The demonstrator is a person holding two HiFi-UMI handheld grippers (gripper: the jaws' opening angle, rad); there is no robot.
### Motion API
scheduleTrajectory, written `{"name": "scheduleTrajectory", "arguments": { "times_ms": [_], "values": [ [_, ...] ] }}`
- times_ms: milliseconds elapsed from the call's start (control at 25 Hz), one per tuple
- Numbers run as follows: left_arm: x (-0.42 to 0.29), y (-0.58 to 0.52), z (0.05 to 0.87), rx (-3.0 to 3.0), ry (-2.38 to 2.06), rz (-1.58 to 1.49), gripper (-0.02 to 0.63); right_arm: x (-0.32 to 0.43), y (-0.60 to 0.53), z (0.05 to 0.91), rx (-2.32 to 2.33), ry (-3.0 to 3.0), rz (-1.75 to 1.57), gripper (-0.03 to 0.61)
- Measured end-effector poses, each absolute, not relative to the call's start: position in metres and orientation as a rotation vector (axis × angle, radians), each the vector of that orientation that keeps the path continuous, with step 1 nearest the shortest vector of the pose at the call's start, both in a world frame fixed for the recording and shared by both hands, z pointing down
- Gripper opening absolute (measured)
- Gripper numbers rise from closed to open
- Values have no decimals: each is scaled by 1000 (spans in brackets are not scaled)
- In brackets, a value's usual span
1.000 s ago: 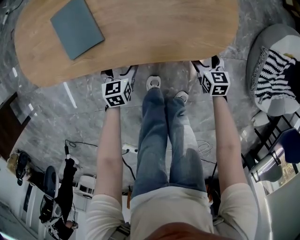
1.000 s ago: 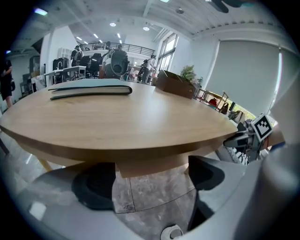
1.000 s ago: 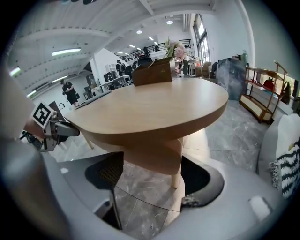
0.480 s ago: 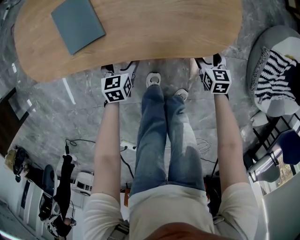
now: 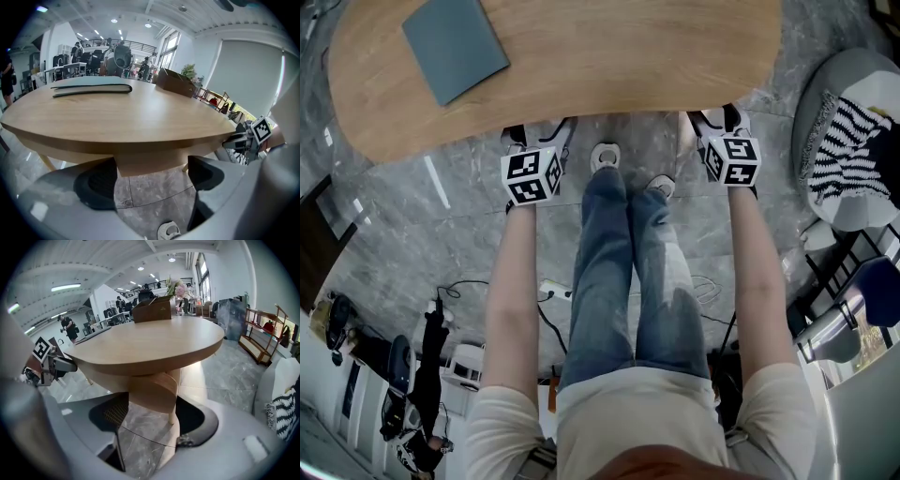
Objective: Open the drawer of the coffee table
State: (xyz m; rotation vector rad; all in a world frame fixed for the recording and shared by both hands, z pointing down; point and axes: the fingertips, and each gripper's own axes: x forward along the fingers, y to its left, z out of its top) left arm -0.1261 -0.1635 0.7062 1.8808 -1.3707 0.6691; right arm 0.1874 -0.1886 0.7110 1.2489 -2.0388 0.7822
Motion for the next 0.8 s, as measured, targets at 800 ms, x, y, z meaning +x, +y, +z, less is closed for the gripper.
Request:
{"name": "scheduleTrajectory", "arguments": {
  "times_ms": [800],
  "values": [
    [-125,-114,710,1816,-1372,714,439,194,-142,714,1233,-2002,809,296]
  ]
}}
